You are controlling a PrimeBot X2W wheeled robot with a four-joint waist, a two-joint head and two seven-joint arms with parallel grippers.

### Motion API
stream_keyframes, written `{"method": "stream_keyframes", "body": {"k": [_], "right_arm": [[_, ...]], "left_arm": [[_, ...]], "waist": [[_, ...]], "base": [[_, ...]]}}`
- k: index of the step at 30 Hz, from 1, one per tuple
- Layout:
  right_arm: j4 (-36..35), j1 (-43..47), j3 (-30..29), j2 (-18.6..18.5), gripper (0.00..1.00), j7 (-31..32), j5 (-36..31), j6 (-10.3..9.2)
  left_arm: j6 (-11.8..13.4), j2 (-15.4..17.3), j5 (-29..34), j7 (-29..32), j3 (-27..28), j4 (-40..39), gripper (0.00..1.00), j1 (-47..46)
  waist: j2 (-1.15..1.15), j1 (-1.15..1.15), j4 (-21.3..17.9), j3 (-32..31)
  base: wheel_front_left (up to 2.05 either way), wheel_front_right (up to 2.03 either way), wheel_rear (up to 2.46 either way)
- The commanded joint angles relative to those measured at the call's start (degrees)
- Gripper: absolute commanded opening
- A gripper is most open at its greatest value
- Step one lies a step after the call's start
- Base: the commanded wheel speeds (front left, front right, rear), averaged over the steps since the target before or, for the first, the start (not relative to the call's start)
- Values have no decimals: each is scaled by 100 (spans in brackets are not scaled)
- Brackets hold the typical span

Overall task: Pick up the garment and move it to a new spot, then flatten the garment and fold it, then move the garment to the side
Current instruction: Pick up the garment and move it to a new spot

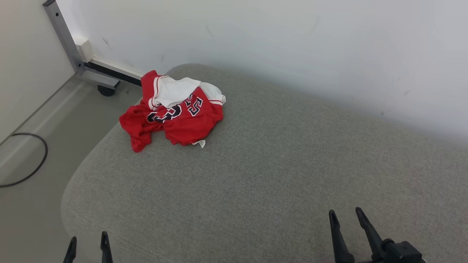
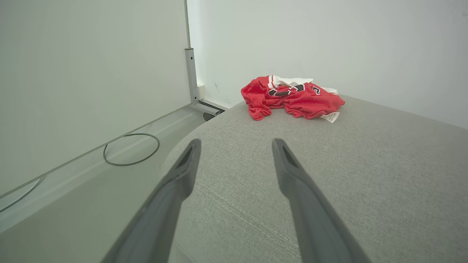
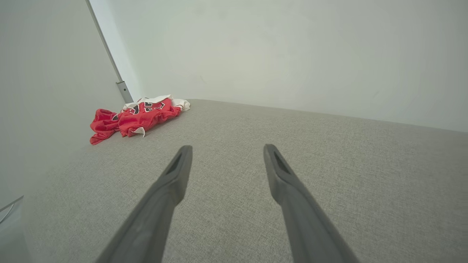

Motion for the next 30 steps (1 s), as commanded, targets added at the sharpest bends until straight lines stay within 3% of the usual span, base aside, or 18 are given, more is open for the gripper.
{"method": "stream_keyframes", "body": {"k": [1,8,17,30], "right_arm": [[-23,76,-29,5,100,-3,-39,-12],[-198,-41,-22,-1,100,-4,-194,-12],[-486,-909,140,-57,100,-3,-415,-12],[-897,-1805,596,4,100,-3,-367,-12]], "left_arm": [[-28,-4,27,-14,-15,34,100,-98],[-103,-6,-106,-14,11,317,100,-721],[-171,178,-425,-14,388,824,100,-2514],[-223,1362,-734,155,653,2256,100,-5176]], "waist": [[-1,0,-25,-21],[-1,0,-564,227],[-1,0,-1656,1355],[-1,0,-2825,2534]], "base": [[0,0,0],[0,0,0],[0,0,0],[0,0,0]]}}
